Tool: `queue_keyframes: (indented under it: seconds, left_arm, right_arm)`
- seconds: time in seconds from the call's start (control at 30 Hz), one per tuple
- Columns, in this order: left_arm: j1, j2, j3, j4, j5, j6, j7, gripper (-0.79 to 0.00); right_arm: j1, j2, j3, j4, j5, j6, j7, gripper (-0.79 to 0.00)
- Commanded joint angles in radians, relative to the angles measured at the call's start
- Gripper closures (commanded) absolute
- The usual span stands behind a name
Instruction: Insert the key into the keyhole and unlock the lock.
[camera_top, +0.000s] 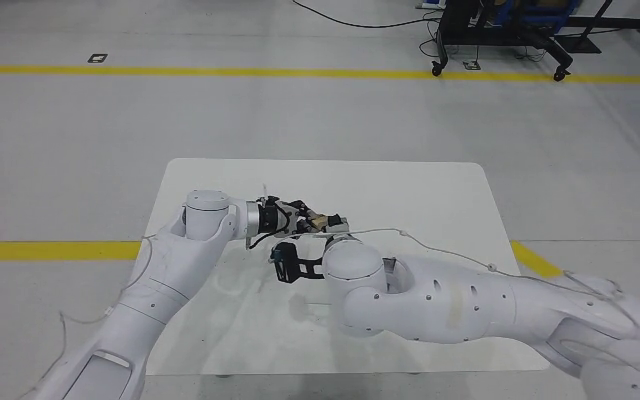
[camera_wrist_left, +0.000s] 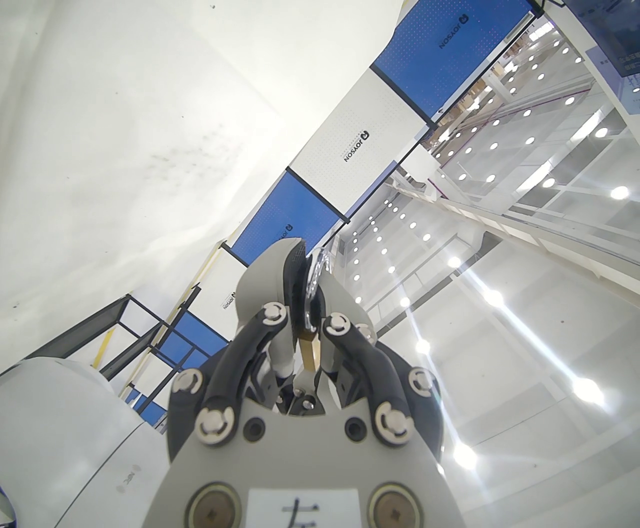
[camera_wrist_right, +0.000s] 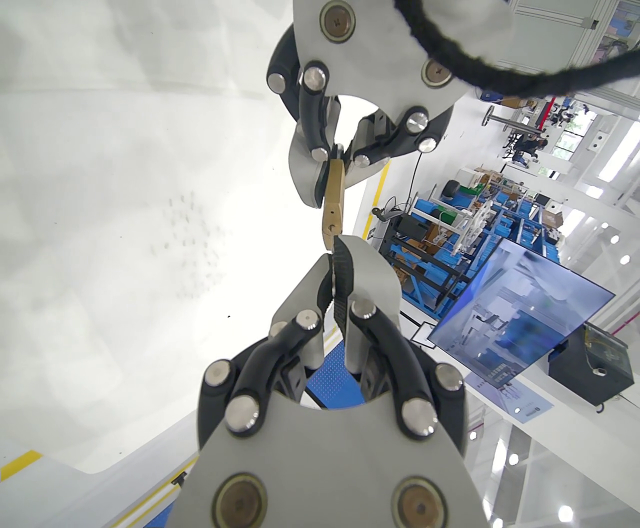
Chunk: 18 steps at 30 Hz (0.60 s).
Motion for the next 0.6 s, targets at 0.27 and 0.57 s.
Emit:
queue_keyframes:
  seconds: [0.27,0.57]
  left_arm:
    - [-0.003,-0.003,0.007,-0.001,0.008,0.000,0.009,0.000]
    - [-0.002,-0.005,0.011,-0.004,0.012,-0.003,0.008,0.000]
  right_arm:
    - [0.015,-0.015,-0.024,0.024,-0.005,0.007,0.007,0.000]
    - [0.010,-0.035,-0.024,0.049,-0.021,0.014,0.014,0.000]
